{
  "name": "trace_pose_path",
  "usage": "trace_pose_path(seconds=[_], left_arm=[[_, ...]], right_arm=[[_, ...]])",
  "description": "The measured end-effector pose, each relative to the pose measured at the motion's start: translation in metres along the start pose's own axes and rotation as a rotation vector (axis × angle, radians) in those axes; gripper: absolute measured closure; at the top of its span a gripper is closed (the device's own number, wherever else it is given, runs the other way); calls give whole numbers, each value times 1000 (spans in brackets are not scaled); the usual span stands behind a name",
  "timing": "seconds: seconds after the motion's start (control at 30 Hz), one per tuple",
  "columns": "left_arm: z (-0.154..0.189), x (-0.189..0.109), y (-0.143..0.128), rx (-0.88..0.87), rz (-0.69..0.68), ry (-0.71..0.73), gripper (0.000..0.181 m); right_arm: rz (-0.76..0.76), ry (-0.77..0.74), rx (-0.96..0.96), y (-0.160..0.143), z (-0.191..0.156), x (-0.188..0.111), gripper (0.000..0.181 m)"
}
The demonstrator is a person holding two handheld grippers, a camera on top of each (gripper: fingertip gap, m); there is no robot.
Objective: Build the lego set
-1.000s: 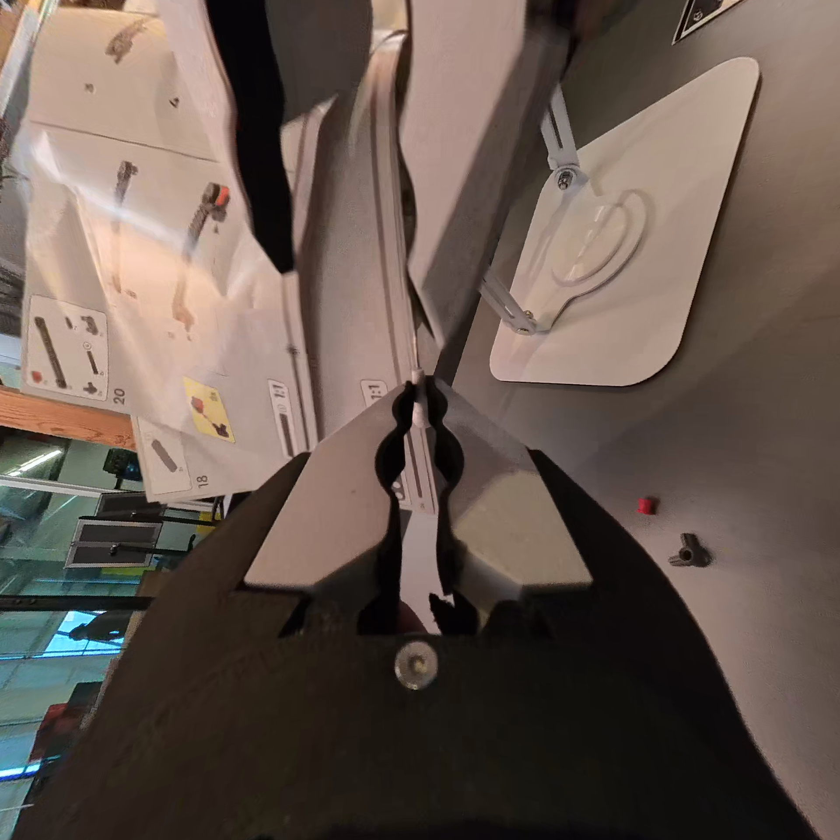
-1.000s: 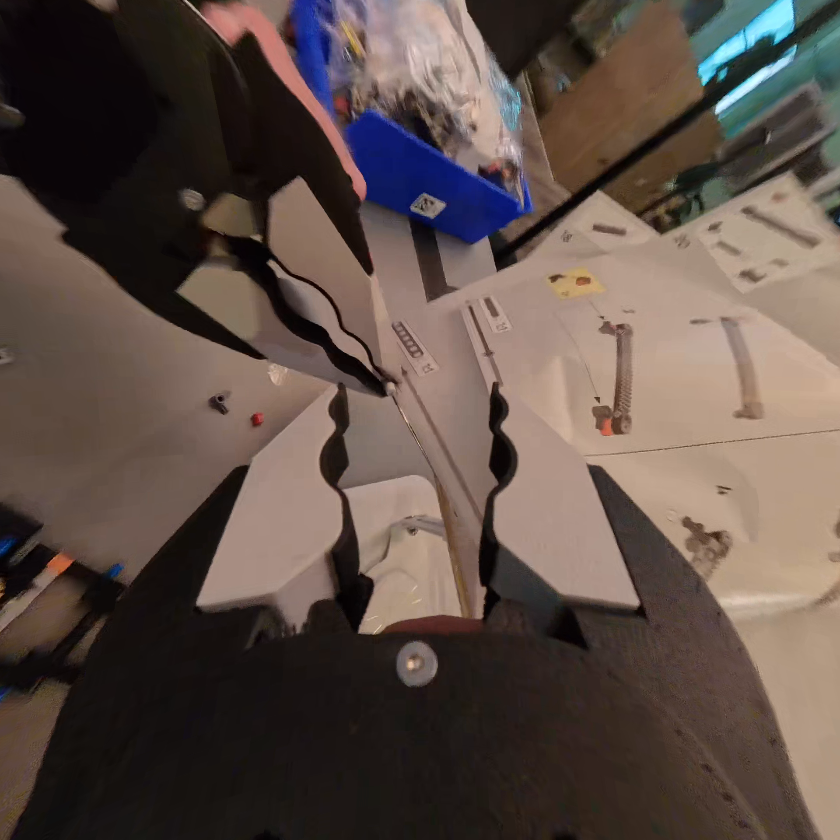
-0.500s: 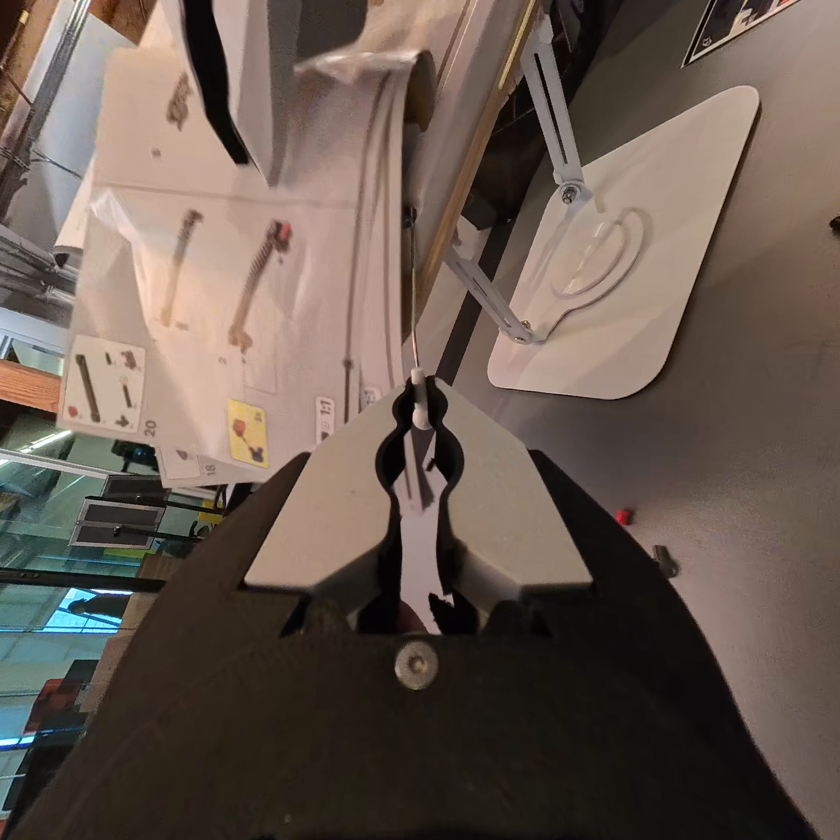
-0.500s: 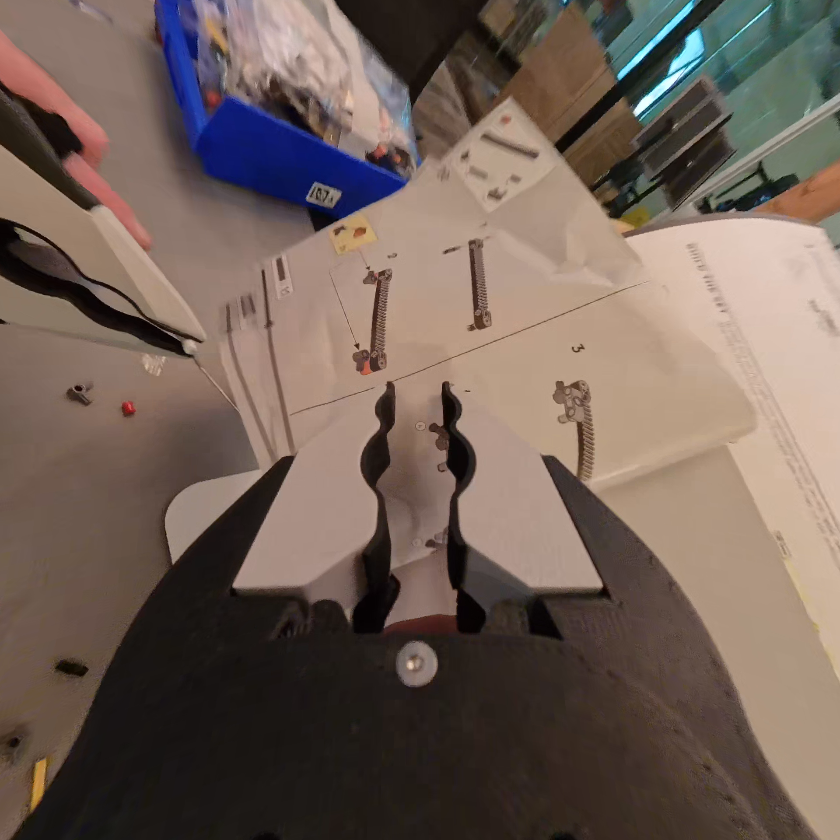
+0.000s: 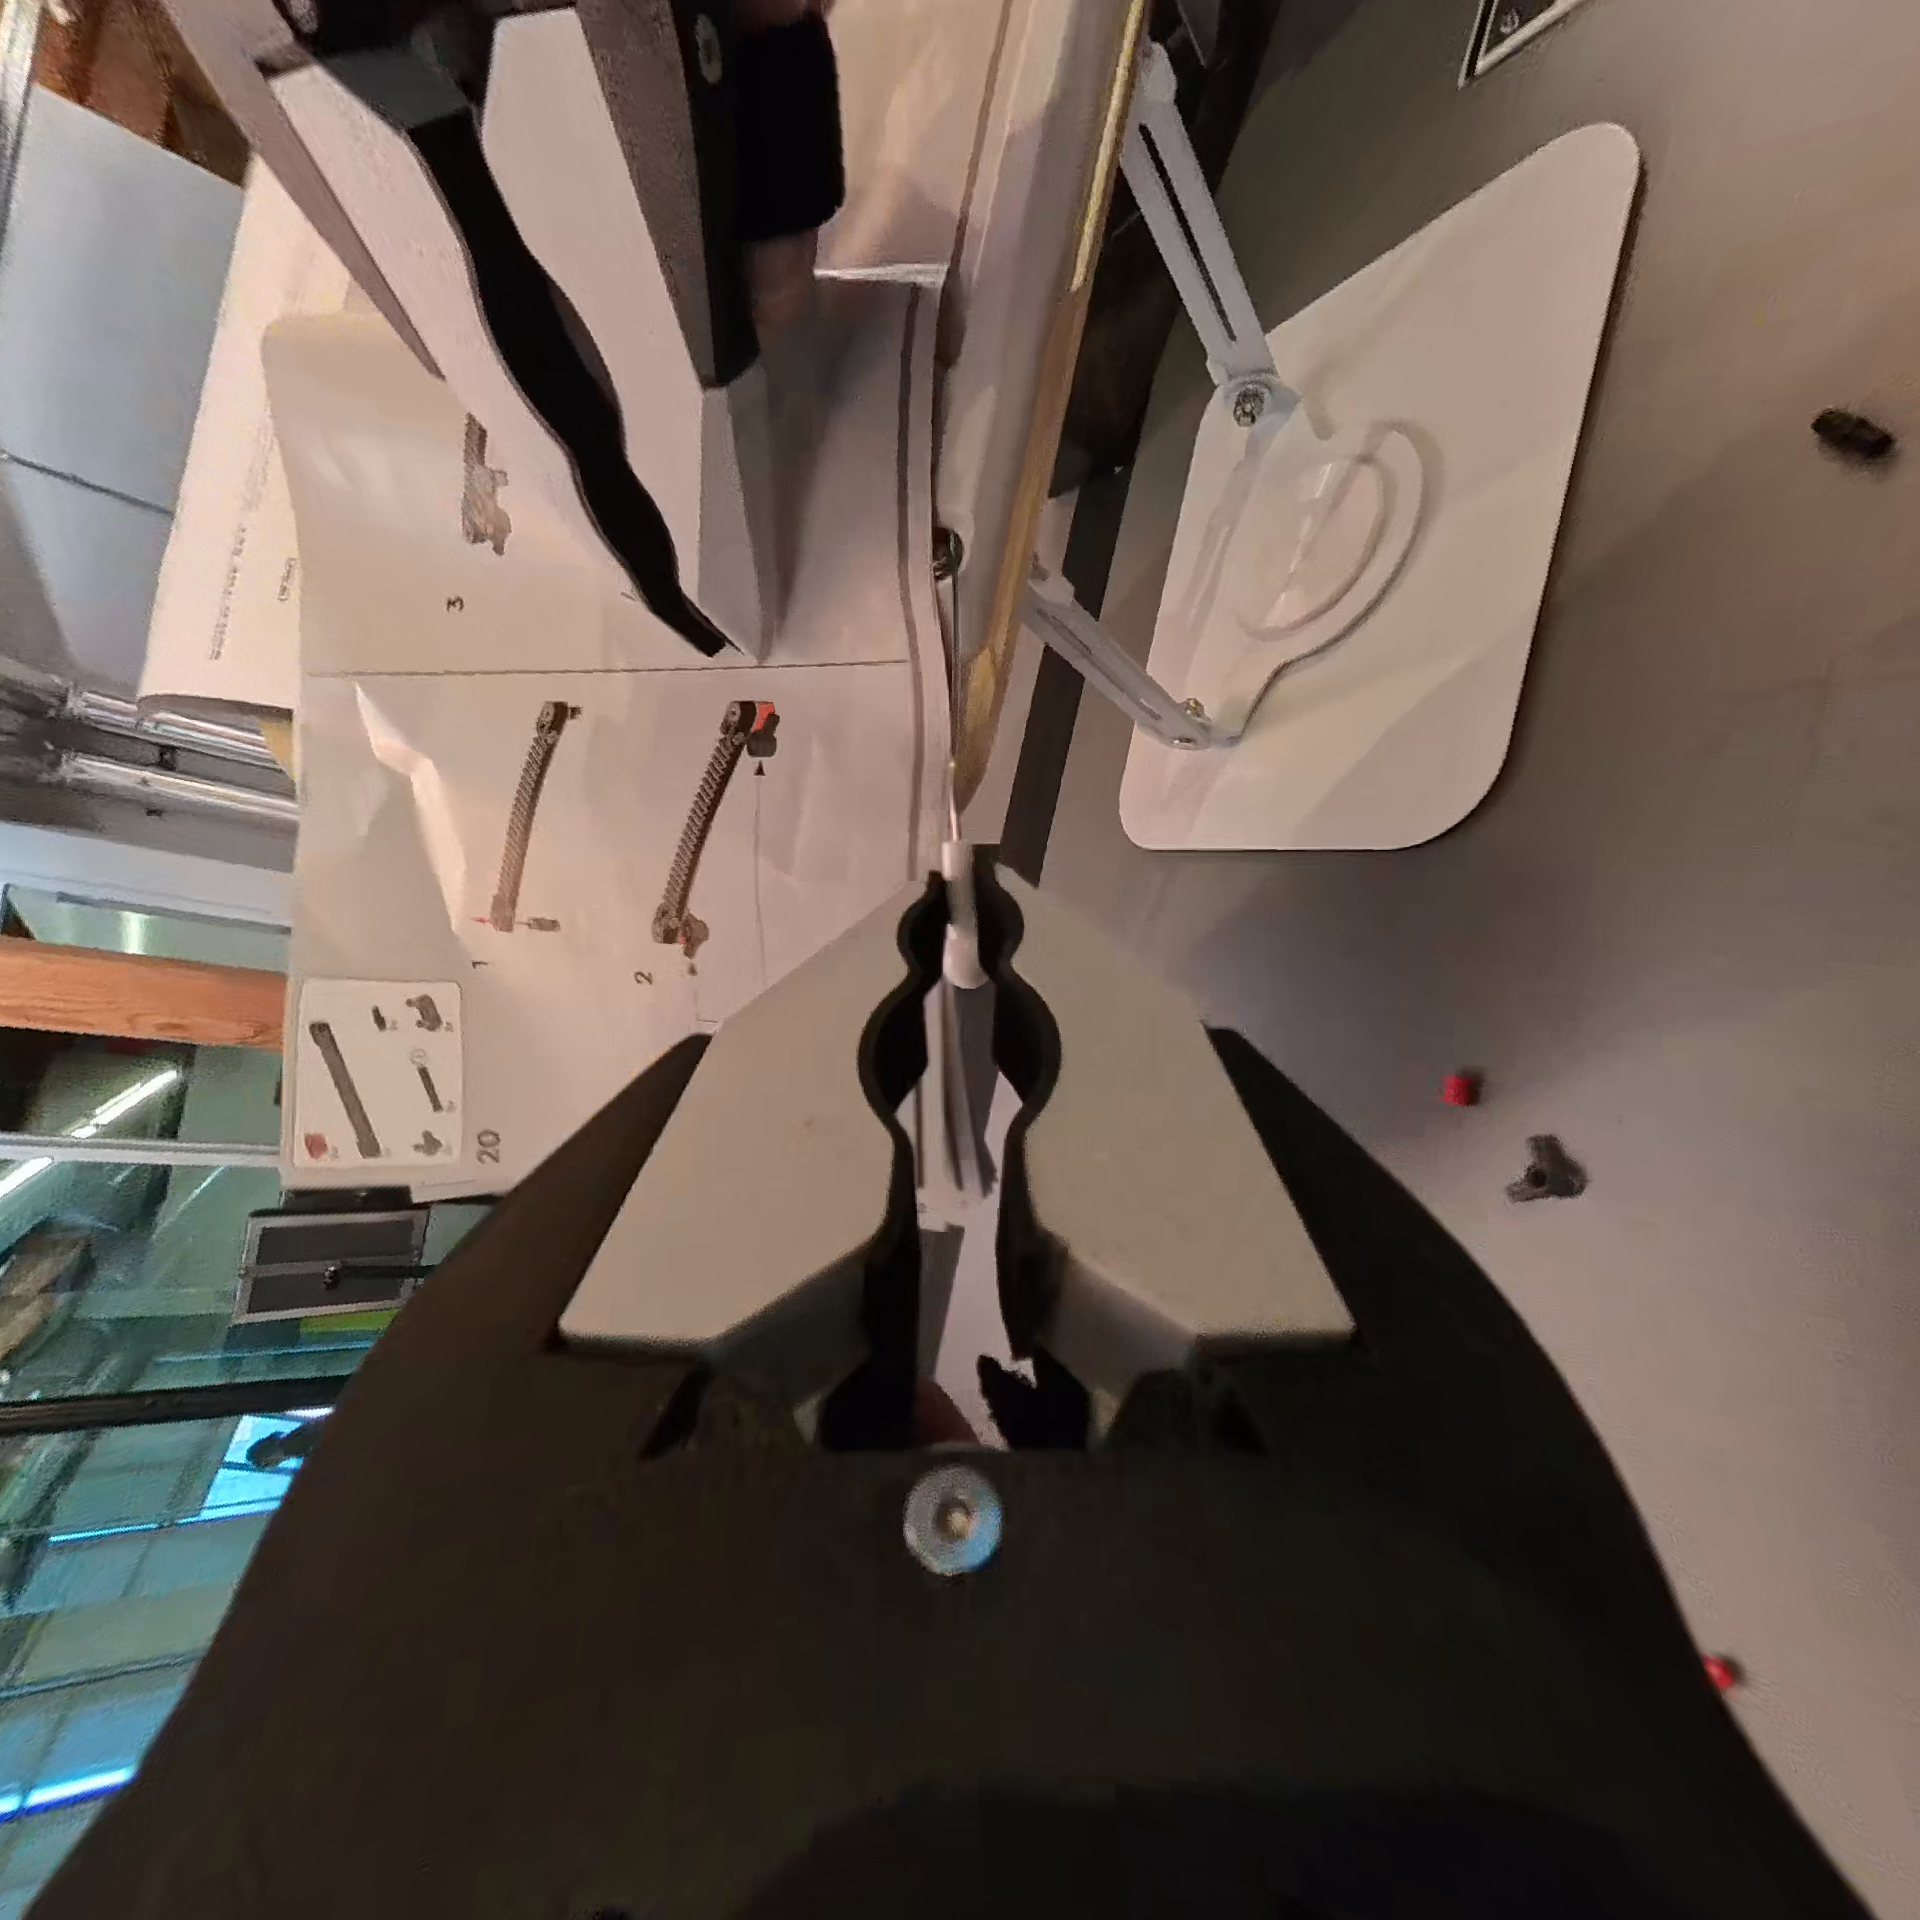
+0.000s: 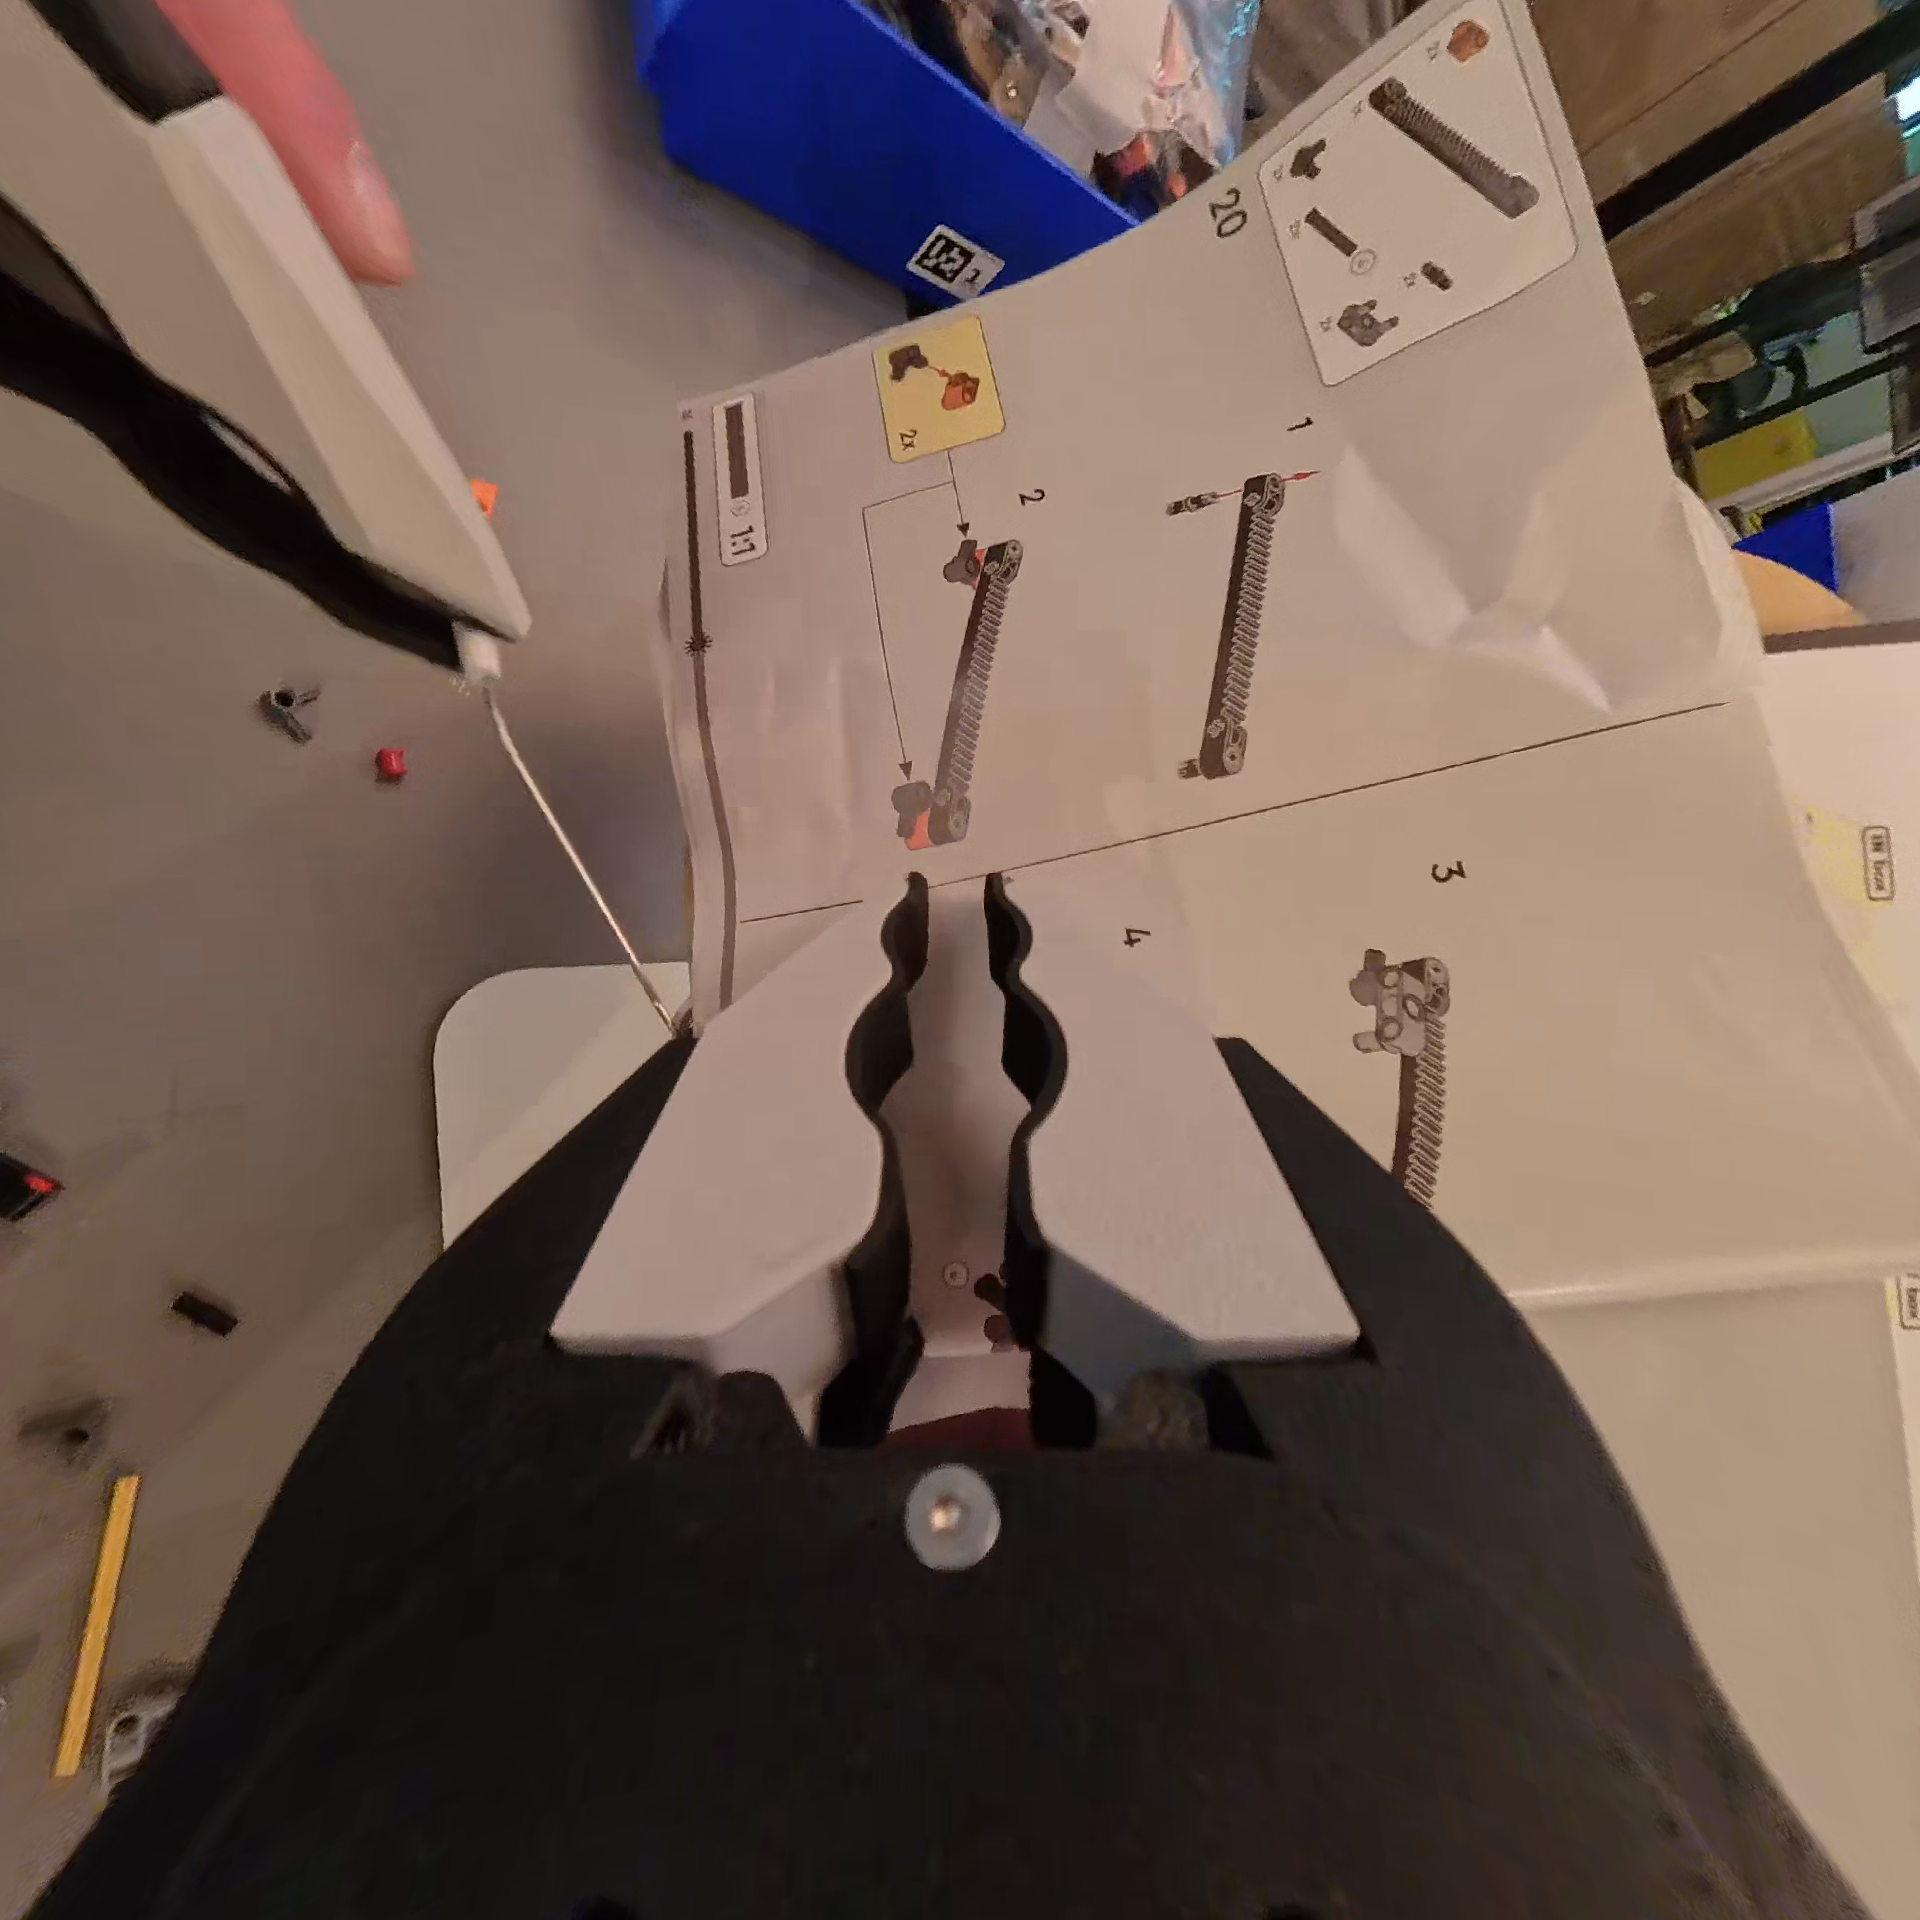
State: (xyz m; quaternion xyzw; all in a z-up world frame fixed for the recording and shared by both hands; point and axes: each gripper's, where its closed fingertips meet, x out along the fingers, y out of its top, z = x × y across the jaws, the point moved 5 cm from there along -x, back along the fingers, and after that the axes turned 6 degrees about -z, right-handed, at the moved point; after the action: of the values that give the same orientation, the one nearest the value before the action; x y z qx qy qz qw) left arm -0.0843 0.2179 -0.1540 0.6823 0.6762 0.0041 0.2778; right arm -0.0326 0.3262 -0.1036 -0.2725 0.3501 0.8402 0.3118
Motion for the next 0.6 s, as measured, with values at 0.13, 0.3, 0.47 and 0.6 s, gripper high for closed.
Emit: trace_pose_path(seconds=[0.13,0.3,0.47,0.6], left_arm=[[-14,4,-2,64,-28,-40,179],[-35,15,-7,68,-29,-88,177],[-52,29,-5,54,-33,-82,176],[-68,42,3,33,-11,-49,175]], right_arm=[[-17,19,-21,0,-1,1,177],[-21,37,-18,0,0,2,177],[-11,59,3,-1,0,0,175],[11,70,38,-1,0,0,173]])
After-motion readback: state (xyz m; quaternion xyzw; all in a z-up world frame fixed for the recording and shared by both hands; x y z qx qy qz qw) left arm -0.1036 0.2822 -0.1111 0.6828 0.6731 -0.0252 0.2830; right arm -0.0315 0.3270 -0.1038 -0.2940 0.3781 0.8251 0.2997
